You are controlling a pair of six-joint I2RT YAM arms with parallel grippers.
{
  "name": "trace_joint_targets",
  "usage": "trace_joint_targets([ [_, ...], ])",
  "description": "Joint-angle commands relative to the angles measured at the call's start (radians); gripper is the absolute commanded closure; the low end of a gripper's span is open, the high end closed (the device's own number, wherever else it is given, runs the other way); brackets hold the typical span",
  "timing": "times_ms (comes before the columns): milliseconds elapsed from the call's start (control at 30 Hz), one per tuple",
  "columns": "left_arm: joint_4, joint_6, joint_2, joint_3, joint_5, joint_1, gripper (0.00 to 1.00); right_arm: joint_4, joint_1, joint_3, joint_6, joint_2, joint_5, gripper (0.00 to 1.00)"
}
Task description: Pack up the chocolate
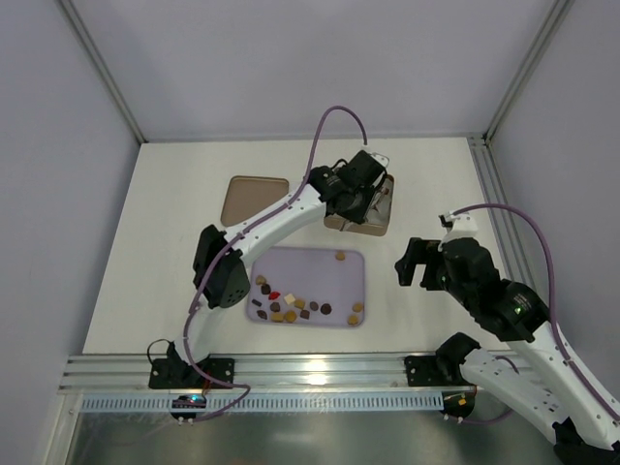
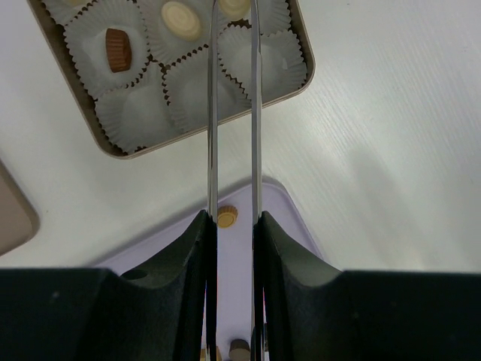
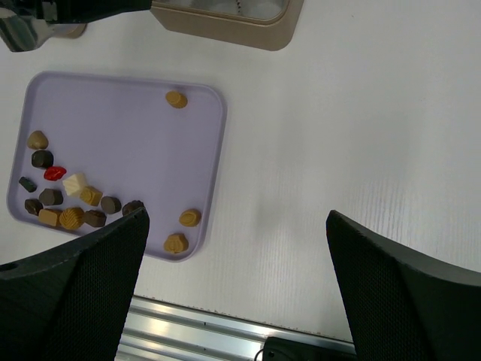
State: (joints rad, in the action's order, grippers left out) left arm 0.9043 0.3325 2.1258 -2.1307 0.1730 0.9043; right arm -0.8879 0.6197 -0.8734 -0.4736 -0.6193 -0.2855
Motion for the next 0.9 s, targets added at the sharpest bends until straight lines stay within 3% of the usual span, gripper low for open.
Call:
trace_joint_targets([
  [0, -0.065, 0.003, 0.017, -0.052, -0.029, -0.004, 0.72, -0.003, -0.003, -0.041, 0.003, 0.010, -0.020, 0.00],
  [867, -0.096, 0.017, 0.091, -0.090, -0.047, -0.015, 0.67, -0.006, -0.002, -0.032, 0.004, 0.016, -0.020, 0.00],
])
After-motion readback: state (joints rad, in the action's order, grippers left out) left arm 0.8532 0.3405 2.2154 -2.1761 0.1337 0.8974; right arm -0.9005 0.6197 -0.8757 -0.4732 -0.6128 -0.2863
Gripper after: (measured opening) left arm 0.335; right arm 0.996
